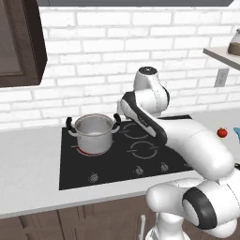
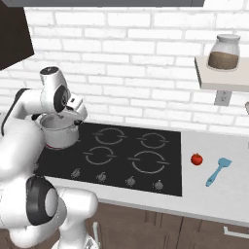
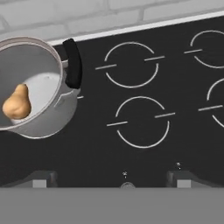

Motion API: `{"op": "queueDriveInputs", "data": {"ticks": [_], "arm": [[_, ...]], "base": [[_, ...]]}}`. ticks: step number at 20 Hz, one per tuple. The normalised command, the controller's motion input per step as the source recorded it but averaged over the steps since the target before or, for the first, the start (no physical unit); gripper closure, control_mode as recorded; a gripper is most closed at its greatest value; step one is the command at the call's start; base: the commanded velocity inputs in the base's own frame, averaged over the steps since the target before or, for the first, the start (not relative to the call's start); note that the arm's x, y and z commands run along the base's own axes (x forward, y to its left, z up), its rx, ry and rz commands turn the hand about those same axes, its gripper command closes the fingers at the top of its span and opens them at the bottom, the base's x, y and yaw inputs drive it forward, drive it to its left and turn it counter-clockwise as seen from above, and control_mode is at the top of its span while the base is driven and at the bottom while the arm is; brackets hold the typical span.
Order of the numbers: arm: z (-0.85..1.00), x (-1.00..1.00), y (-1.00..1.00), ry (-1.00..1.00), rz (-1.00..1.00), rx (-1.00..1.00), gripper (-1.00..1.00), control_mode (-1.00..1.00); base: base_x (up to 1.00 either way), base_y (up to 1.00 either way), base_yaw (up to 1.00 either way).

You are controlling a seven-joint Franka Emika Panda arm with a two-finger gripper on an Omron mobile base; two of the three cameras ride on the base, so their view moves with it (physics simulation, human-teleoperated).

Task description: Put the squash and tomato in the pot. Retrieve the spatula and lightly stir the vegetables in the pot.

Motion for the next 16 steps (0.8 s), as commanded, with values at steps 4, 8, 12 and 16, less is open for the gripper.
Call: {"op": "queueDriveInputs", "data": {"ticks": [4,8,12,16], "arm": [[0.10,-0.31,-1.00,0.00,0.00,0.00,-1.00,-1.00],[0.12,-0.22,-1.00,0.01,0.00,0.00,-1.00,-1.00],[0.00,-0.08,-1.00,0.06,-0.03,0.00,-1.00,-1.00],[0.00,-0.01,-1.00,0.01,-0.04,0.00,-1.00,-1.00]], "base": [[0.00,0.00,0.00],[0.00,0.00,0.00],[0.00,0.00,0.00],[0.00,0.00,0.00]]}}
